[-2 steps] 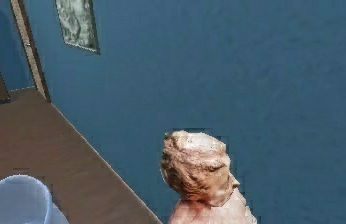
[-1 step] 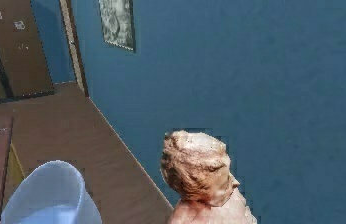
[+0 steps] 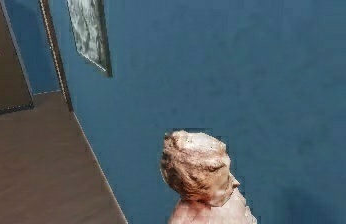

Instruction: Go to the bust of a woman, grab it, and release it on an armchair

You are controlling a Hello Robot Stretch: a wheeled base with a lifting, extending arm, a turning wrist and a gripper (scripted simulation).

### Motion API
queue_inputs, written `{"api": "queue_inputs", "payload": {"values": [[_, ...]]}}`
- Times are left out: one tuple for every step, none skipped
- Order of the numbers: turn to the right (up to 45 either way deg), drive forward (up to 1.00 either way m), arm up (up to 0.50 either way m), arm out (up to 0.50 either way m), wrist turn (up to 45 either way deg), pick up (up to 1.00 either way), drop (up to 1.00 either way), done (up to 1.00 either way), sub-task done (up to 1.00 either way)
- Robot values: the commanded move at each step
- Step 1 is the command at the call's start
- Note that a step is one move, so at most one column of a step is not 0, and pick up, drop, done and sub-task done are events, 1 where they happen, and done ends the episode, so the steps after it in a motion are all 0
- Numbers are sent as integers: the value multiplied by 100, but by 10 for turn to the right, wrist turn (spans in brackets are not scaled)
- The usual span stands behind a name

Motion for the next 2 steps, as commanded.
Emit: {"api": "queue_inputs", "payload": {"values": [[-30, 0, 0, 0, 0, 0, 0, 0, 0], [0, 20, 0, 0, 0, 0, 0, 0, 0]]}}
